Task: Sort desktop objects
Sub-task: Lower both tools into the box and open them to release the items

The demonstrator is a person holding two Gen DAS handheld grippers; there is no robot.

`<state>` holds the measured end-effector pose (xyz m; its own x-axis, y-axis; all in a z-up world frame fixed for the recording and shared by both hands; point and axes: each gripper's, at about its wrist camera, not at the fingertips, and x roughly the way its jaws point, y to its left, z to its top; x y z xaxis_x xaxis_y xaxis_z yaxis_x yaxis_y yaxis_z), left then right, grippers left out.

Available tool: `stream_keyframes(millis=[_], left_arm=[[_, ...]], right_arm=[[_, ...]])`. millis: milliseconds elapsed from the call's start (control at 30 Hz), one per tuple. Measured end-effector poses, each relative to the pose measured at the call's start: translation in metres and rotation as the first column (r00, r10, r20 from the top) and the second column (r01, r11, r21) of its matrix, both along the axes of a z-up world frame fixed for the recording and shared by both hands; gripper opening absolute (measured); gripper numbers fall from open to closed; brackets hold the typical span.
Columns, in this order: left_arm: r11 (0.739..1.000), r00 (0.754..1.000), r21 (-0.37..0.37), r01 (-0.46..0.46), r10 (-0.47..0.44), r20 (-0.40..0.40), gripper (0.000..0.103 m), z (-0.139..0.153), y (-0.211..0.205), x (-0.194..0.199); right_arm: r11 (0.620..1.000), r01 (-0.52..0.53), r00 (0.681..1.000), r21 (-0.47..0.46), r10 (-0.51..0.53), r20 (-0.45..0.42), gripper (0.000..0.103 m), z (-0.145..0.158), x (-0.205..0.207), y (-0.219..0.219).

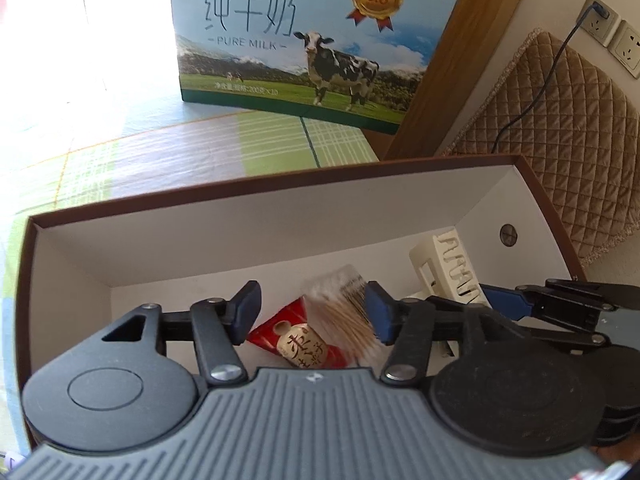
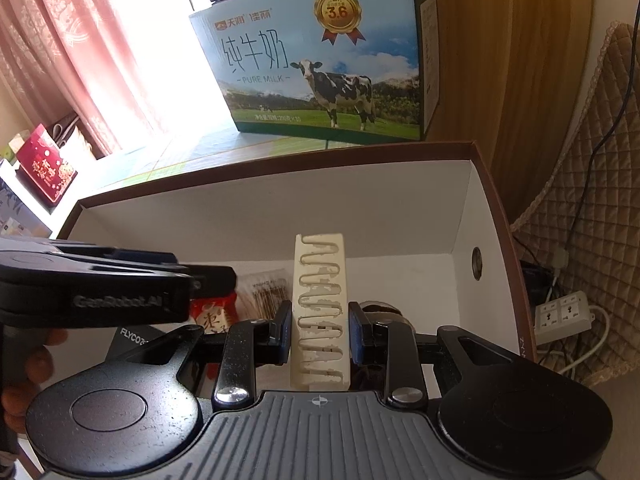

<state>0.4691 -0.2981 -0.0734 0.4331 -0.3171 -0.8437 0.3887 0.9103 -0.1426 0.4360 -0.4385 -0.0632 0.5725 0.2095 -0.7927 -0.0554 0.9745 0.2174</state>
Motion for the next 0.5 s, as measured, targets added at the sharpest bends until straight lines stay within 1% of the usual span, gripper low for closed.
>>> stream_keyframes(millis=[100,167,200,300,367,400,433,500], left_arm=[[1.0,1.0,0.027,-0.001,0.0,0.018,0.055,0.004,0.003,-0.002],[0.999,1.0,0.041,-0.005,0.004,0.026,0.061,0.007,0.005,-0.003],[0.999,0.999,0.048,-0.011,0.01,0.031,0.061,0.007,0.007,-0.003],[0.998,0.999,0.059,-0.021,0.019,0.034,0.064,0.009,0.012,-0.005],[0.998,0.999,0.063,-0.031,0.029,0.033,0.069,0.01,0.015,-0.006],[0.997,0.999,0.063,-0.033,0.031,0.035,0.07,0.011,0.017,-0.007],[0.997,0.999,0.063,-0.036,0.034,0.037,0.071,0.012,0.018,-0.008],[0.997,0.999,0.064,-0.041,0.038,0.038,0.075,0.014,0.022,-0.01]], right_arm=[[1.0,-0.003,1.0,-0.004,0.003,-0.004,0.025,-0.002,0.002,0.002],[1.0,-0.007,1.0,-0.013,0.007,-0.004,0.025,-0.004,0.003,0.004],[1.0,-0.01,1.0,-0.017,0.01,-0.001,0.025,-0.004,0.004,0.005],[1.0,-0.02,1.0,-0.015,0.02,0.018,0.026,-0.004,0.005,0.007],[1.0,-0.021,0.999,-0.017,0.021,0.033,0.026,-0.003,0.005,0.007],[1.0,-0.024,0.999,-0.016,0.025,0.038,0.026,-0.003,0.005,0.007],[1.0,-0.027,0.999,-0.012,0.027,0.042,0.027,-0.002,0.004,0.007],[0.999,-0.032,0.998,0.0,0.032,0.051,0.041,0.0,0.001,0.005]])
